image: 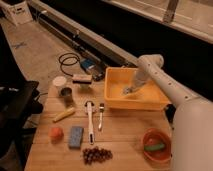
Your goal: Wipe tray with towel
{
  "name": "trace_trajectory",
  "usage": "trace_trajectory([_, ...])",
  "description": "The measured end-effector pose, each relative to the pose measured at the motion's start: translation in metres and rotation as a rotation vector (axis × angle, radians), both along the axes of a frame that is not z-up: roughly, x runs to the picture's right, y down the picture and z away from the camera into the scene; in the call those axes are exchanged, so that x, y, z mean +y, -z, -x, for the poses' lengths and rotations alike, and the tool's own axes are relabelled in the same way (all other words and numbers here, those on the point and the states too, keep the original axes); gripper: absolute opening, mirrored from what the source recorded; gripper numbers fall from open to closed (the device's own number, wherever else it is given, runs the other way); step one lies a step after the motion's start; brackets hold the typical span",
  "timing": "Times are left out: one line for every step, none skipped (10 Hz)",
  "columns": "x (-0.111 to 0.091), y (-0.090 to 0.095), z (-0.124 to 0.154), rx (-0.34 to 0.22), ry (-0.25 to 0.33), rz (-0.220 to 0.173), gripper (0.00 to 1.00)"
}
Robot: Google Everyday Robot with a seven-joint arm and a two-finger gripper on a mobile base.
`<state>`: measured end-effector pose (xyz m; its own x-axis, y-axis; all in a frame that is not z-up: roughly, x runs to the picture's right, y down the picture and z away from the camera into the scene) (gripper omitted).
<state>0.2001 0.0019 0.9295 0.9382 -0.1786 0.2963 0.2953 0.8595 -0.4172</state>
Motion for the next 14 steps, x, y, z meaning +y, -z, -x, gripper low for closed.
trace_trajectory([0.005,-0.005,-0.002,0.001,-0.014,0.014,0.00])
trace_trajectory([0.013,-0.016,-0.009,0.006,-0.039,0.030,0.00])
trace_trajectory([0.021,-0.024,-0.016,0.014,-0.054,0.052,0.00])
trace_trajectory([0.026,-0.029,-0.021,0.021,-0.066,0.063,0.00])
trace_trajectory([0.029,-0.031,-0.028,0.033,-0.081,0.076,0.00])
trace_trajectory([0.030,-0.032,-0.036,0.053,-0.095,0.083,0.00])
trace_trajectory([0.030,-0.030,-0.041,0.067,-0.098,0.085,0.00])
trace_trajectory([0.026,-0.030,-0.048,0.096,-0.097,0.077,0.00])
trace_trajectory([0.020,-0.032,-0.050,0.112,-0.090,0.073,0.00])
trace_trajectory([0.014,-0.040,-0.049,0.119,-0.081,0.070,0.00])
trace_trajectory([0.008,-0.047,-0.048,0.118,-0.074,0.068,0.00])
trace_trajectory([0.001,-0.057,-0.041,0.106,-0.059,0.066,0.00])
trace_trajectory([-0.001,-0.062,-0.029,0.088,-0.050,0.066,0.00])
trace_trajectory([0.001,-0.063,-0.022,0.069,-0.051,0.069,0.00])
